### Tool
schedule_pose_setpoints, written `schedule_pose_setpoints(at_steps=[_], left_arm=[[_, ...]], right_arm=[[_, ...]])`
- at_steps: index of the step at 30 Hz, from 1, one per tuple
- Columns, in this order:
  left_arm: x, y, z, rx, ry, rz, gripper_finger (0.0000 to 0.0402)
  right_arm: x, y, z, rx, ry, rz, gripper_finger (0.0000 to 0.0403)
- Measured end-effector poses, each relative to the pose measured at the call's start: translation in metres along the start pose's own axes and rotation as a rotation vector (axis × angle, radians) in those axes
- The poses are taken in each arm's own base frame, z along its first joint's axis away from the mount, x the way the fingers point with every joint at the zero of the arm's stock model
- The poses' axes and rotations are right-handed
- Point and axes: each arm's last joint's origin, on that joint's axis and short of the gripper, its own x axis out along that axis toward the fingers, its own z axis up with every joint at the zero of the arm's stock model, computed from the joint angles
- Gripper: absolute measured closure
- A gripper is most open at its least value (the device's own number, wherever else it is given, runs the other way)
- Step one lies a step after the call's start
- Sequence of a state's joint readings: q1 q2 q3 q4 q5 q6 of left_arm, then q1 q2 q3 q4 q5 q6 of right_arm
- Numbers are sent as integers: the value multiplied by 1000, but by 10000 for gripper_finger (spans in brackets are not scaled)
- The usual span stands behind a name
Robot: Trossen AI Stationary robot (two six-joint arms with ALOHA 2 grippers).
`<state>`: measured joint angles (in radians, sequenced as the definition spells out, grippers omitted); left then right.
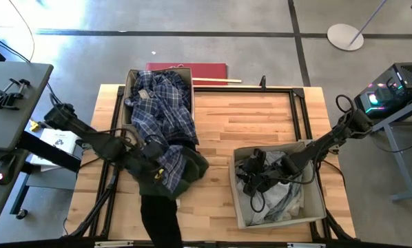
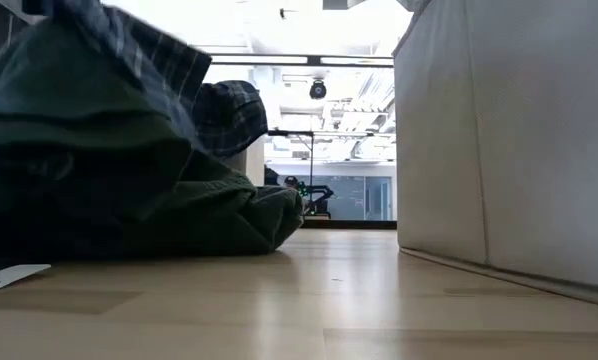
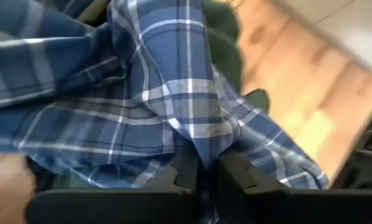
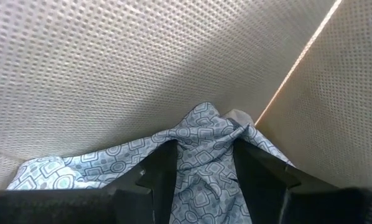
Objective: Sort clothes
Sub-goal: Put the blue shirt into the top laundry bin
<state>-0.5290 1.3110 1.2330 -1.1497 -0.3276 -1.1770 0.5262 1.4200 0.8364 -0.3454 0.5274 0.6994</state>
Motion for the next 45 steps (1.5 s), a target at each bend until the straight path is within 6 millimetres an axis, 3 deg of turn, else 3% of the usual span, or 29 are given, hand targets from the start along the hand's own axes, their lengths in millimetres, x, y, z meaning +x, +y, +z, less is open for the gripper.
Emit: schedule_pose_setpoints(at_steps=[10,14,17,25,29,32,34,38,45], left_arm=[[-8,14,3,-20,23,41,232],[-2,7,6,135,-74,33,198],[12,1,6,263,-150,66,194],[58,3,4,329,-56,272,242],[68,-3,3,395,-32,298,300],[68,-5,4,430,-26,300,367],[64,-6,6,438,-35,299,391],[46,-11,14,467,-88,338,398],[-23,-16,51,595,-397,553,401]], right_arm=[[0,0,0,-19,0,0,251],[0,0,0,-26,0,0,251],[0,0,0,-27,-4,-5,251],[0,0,0,-28,-12,-14,251],[0,0,0,-28,-13,-16,251],[0,0,0,-28,-13,-16,251],[0,0,0,-28,-13,-16,251],[0,0,0,-28,-13,-17,251],[0,0,0,-28,-13,-17,251]])
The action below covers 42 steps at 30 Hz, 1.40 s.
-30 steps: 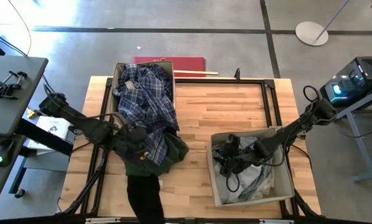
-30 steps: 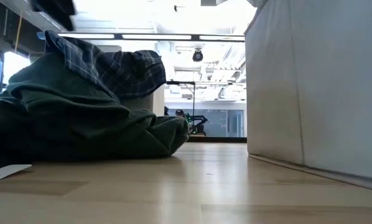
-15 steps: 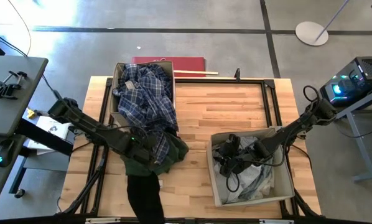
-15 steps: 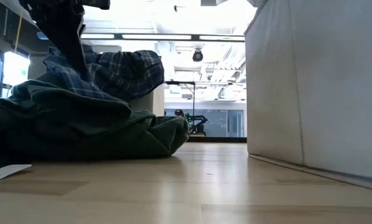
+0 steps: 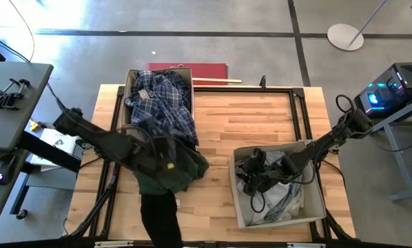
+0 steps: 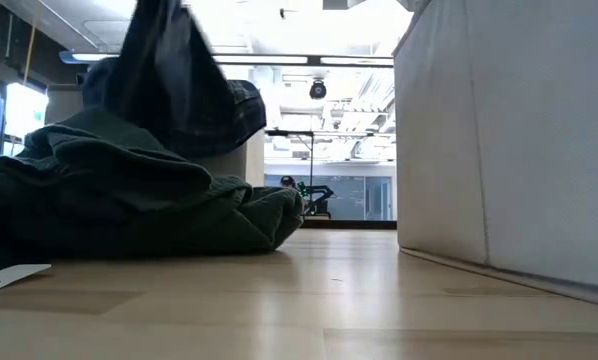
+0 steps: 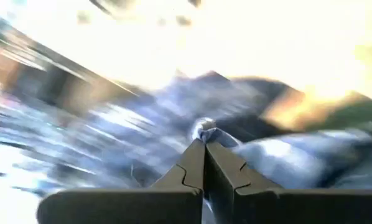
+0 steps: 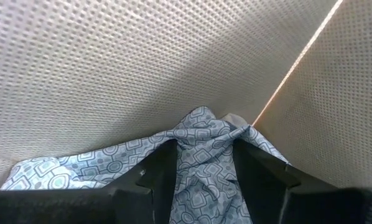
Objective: Sort clothes
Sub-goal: Put the blue shirt into the top laundry bin
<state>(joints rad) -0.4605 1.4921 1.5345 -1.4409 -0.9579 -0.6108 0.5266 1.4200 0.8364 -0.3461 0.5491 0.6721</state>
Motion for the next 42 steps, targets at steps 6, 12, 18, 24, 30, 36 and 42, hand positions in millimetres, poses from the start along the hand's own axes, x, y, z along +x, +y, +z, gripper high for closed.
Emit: schedule_pose_setpoints(at_steps=[6,12,18,24,30,36,42], left_arm=[[-25,66,32,142,-251,562,401],[6,152,18,-44,21,640,401],[64,183,-34,-355,302,523,401],[159,141,-63,-418,218,112,401],[230,117,-97,-461,438,-15,402],[252,125,-113,-561,557,-183,380],[213,167,-69,-612,402,-258,311]], right_arm=[[0,0,0,-22,-1,-1,251],[0,0,0,-26,0,-1,251],[0,0,0,-37,0,-2,251],[0,0,0,-78,-1,-2,251],[0,0,0,-79,2,-1,251],[0,0,0,-79,3,0,251],[0,0,0,-69,5,2,251]])
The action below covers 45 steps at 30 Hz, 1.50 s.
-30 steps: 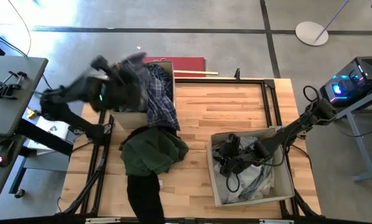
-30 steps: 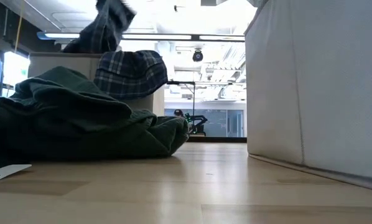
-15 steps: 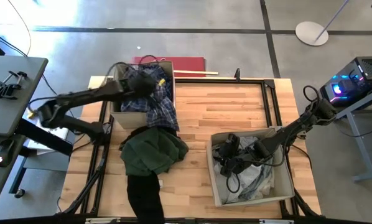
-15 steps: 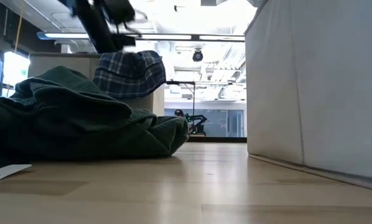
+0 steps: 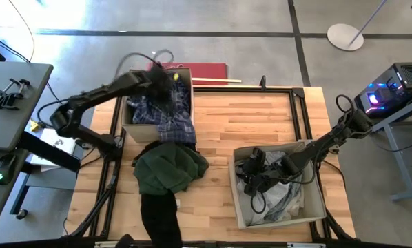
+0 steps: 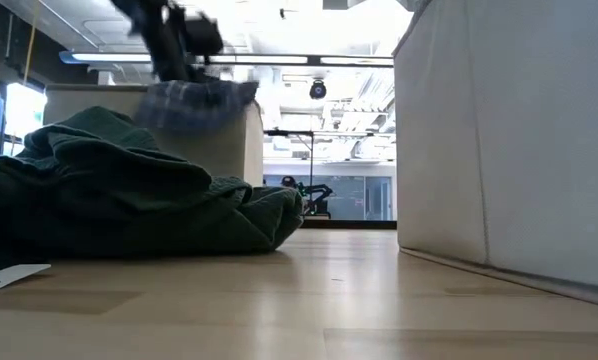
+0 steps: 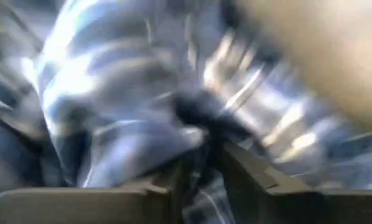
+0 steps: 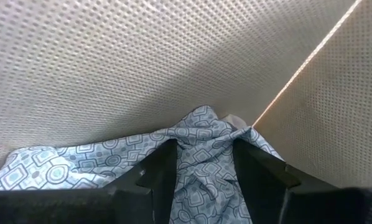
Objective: Sort clothes
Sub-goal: Put the blue shirt into the top laundry bin
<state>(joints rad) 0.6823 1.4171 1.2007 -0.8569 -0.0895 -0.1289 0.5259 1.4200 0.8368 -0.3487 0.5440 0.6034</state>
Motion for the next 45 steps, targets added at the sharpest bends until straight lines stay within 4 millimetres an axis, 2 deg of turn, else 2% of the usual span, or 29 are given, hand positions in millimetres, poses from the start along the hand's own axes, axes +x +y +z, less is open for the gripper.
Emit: schedule_pose_setpoints(at_steps=[5,8,11,15,19,24,28,31,37,42,45], left_arm=[[-81,-4,20,-17,-197,-69,269],[-118,-20,14,72,-301,-175,266],[-137,-46,-4,242,-345,-266,276],[-147,-85,-38,393,-286,-314,296],[-148,-118,-79,507,-182,-354,318],[-140,-141,-134,448,30,-355,341],[-121,-148,-171,349,-24,-202,348],[-102,-147,-191,260,-92,-114,344],[-72,-144,-207,106,-190,-80,297],[-58,-140,-207,29,-343,-59,236],[-49,-136,-206,14,-396,-25,215]], right_arm=[[0,0,0,23,-1,2,251],[0,0,0,26,0,2,251],[0,0,0,26,0,3,251],[0,0,0,26,-1,3,251],[0,0,0,31,-1,3,251],[0,0,0,48,-1,3,251],[0,1,1,52,-6,7,251],[0,1,1,60,-9,9,251],[0,1,1,61,-11,11,251],[0,1,2,62,-14,12,251],[0,1,2,62,-14,12,251]])
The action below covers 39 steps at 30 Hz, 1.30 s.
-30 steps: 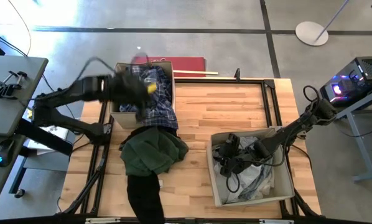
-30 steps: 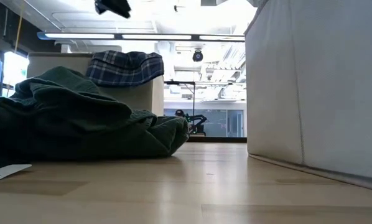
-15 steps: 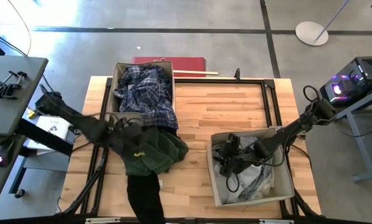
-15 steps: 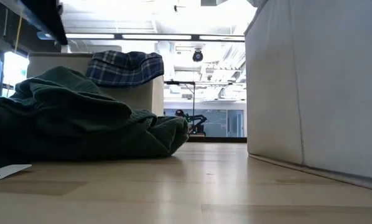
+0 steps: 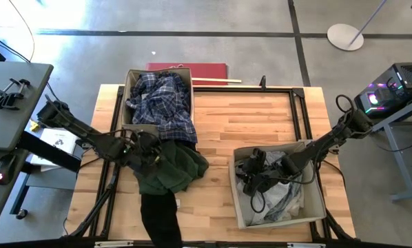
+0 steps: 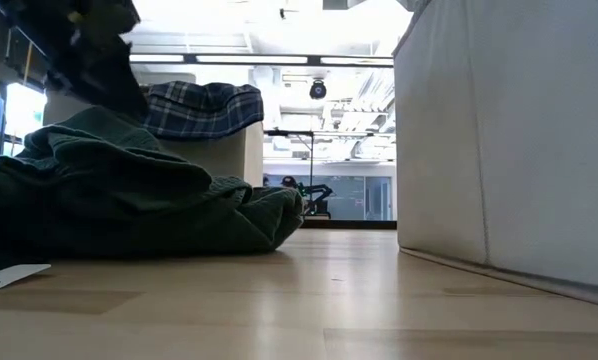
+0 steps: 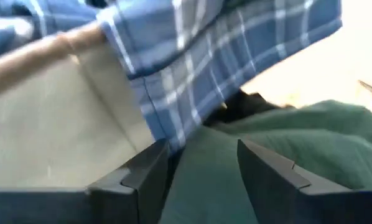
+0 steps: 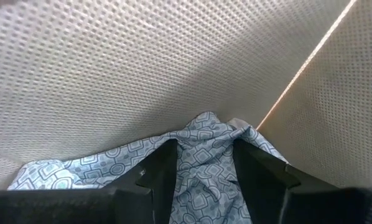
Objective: Sort clothes
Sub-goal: Put the blue shirt into the top laundry bin
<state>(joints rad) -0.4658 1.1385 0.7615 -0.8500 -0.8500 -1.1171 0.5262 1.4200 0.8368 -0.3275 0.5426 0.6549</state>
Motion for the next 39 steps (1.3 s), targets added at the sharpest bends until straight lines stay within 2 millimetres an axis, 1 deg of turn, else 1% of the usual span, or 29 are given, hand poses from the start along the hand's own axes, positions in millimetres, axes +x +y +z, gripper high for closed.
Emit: schedule_pose_setpoints(at_steps=[3,6,9,13,14,18,21,25,28,31,34,36,39], left_arm=[[7,-2,2,-2,-61,-1,214],[13,-6,9,-3,-66,-38,236],[17,-11,19,-3,-103,-84,283],[17,-13,41,35,-170,-146,377],[15,-12,48,33,-185,-162,389],[0,-7,76,24,-269,-221,392],[-12,-4,88,67,-295,-296,400],[-20,-10,85,258,-320,-347,401],[-23,-17,79,355,-333,-356,401],[-34,-24,68,430,-249,-373,401],[-44,-23,52,421,-97,-314,401],[-46,-20,40,360,-14,-273,401],[-43,-16,22,228,65,-226,401]], right_arm=[[0,0,0,-5,0,0,251],[0,0,0,-6,0,0,251],[0,0,0,-7,0,0,251],[0,0,0,-7,0,0,251],[0,0,0,-3,0,0,251],[0,0,0,-1,0,1,251],[0,0,0,-3,-1,1,251],[-1,1,-1,40,1,4,251],[-3,3,-3,54,-1,6,251],[-3,4,-3,47,-1,11,251],[-3,4,-3,82,-1,11,251],[-3,4,-3,90,-2,12,251],[-3,5,-2,101,-12,17,251]])
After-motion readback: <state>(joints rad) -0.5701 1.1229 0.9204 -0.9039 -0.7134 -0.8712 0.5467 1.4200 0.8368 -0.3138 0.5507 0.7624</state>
